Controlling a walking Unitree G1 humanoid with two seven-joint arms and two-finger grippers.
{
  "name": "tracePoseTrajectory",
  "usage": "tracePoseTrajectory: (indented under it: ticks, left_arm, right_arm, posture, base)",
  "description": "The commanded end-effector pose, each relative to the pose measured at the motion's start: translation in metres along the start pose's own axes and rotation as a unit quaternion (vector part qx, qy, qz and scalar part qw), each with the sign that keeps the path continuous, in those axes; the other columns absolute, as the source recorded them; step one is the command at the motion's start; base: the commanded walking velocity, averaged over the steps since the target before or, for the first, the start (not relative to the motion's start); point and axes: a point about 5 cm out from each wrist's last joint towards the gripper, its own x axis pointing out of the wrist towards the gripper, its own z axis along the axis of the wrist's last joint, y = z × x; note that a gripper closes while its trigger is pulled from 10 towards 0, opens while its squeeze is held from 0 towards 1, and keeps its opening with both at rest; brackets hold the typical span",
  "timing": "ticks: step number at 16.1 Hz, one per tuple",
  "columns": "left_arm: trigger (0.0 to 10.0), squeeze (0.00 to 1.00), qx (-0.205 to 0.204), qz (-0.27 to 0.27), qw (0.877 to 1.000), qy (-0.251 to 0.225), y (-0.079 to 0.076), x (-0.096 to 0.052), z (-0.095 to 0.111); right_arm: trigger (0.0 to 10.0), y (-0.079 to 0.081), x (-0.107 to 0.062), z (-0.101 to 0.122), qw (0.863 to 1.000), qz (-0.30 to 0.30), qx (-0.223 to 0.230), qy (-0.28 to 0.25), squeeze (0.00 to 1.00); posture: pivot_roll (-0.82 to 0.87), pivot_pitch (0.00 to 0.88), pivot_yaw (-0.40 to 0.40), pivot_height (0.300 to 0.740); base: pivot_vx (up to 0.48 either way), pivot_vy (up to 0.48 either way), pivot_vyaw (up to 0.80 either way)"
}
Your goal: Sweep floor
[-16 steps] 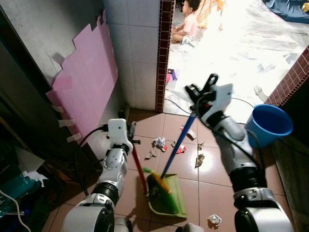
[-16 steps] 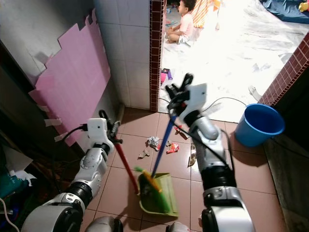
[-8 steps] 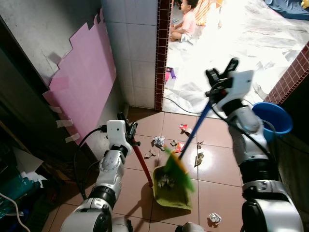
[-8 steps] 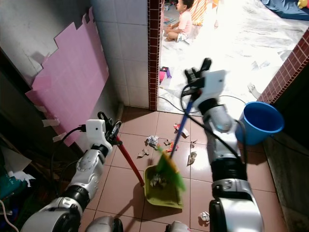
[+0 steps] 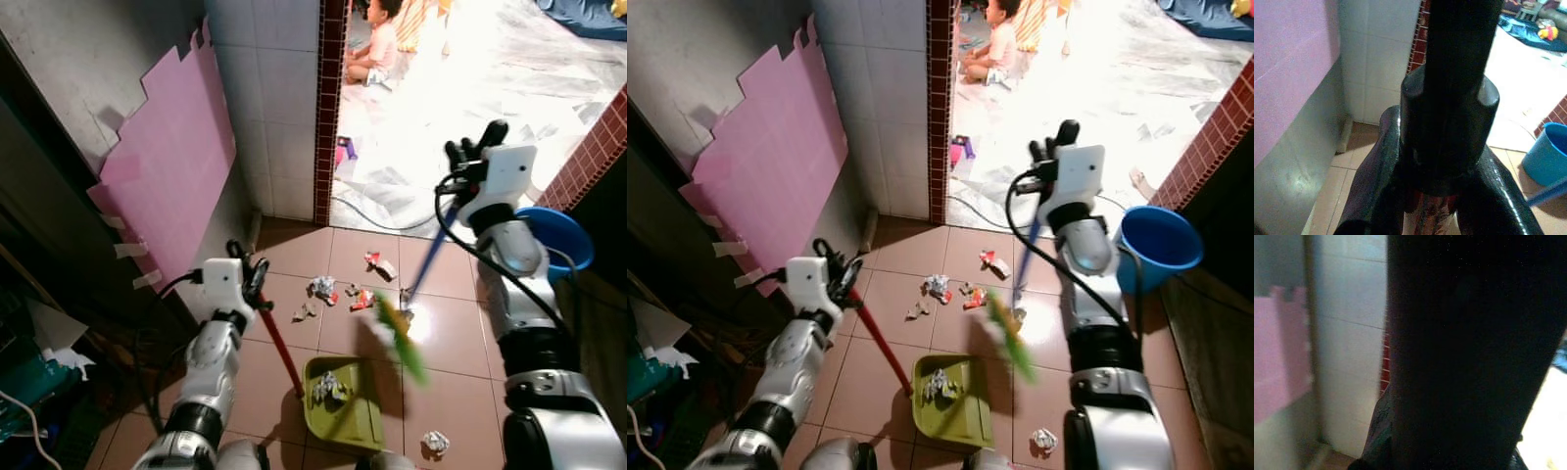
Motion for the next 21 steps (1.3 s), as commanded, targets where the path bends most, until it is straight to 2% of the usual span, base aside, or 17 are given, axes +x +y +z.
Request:
tracePoseTrajectory:
  ticks: [1,2,4,5,7,8,11,14,16,21]
  left_arm:
    - [10.0,0.0,-0.001,-0.014,1.0,-0.02,-0.003,0.001,0.009]
    - [10.0,0.0,0.01,-0.023,1.0,-0.018,-0.004,-0.004,0.008]
    - [10.0,0.0,0.008,-0.021,1.0,-0.01,-0.003,-0.008,0.005]
    - [10.0,0.0,0.006,-0.021,1.0,-0.008,-0.003,-0.008,0.005]
    - [10.0,0.0,0.008,-0.025,1.0,-0.004,-0.003,-0.009,0.007]
    - [10.0,0.0,0.017,-0.019,1.0,-0.005,-0.002,-0.01,0.008]
    - [10.0,0.0,0.026,-0.006,1.0,-0.002,0.002,-0.012,0.009]
    - [10.0,0.0,0.029,0.0,1.0,0.006,0.003,-0.014,0.01]
    - [10.0,0.0,0.032,0.013,0.999,0.011,0.007,-0.014,0.012]
    - [10.0,0.0,0.026,0.023,0.999,0.017,0.007,-0.013,0.013]
  right_arm:
    - [10.0,-0.006,-0.001,0.01,0.999,-0.007,-0.034,-0.026,0.0]
    - [10.0,-0.007,-0.006,0.006,0.998,-0.002,-0.064,-0.018,0.0]
    - [10.0,-0.01,-0.011,-0.004,0.994,-0.019,-0.103,0.024,0.0]
    - [10.0,-0.011,-0.012,-0.008,0.993,-0.025,-0.112,0.042,0.0]
    - [10.0,-0.002,-0.016,-0.024,0.986,-0.001,-0.134,0.098,0.0]
    - [10.0,-0.001,-0.019,-0.033,0.983,0.003,-0.132,0.128,0.0]
    - [10.0,0.001,-0.029,-0.058,0.971,-0.024,-0.068,0.226,0.0]
    - [10.0,0.011,-0.04,-0.073,0.957,-0.017,-0.01,0.29,0.0]
    - [10.0,0.021,-0.041,-0.076,0.953,-0.025,0.036,0.301,0.0]
    - [10.0,0.021,-0.032,-0.076,0.947,-0.094,0.098,0.292,0.0]
  posture:
    - [-0.03,0.0,0.022,0.74]
    - [-0.03,0.0,0.022,0.74]
    - [-0.03,0.0,0.021,0.74]
    - [-0.03,0.0,0.021,0.74]
    - [-0.03,0.0,0.021,0.74]
    - [-0.03,0.0,0.019,0.74]
    - [-0.02,0.0,0.017,0.74]
    - [-0.02,0.0,0.012,0.74]
    - [-0.02,0.0,0.014,0.74]
    - [-0.01,0.0,0.016,0.74]
  base:
    - [0.0,0.0,0.0]
    - [0.0,0.0,0.0]
    - [0.0,0.0,0.0]
    - [0.0,0.0,0.0]
    - [0.0,0.0,0.0]
    - [0.0,0.0,0.0]
    - [0.0,0.0,0.0]
    - [0.0,0.0,0.0]
    - [0.0,0.0,0.0]
    - [0.0,0.0,0.0]
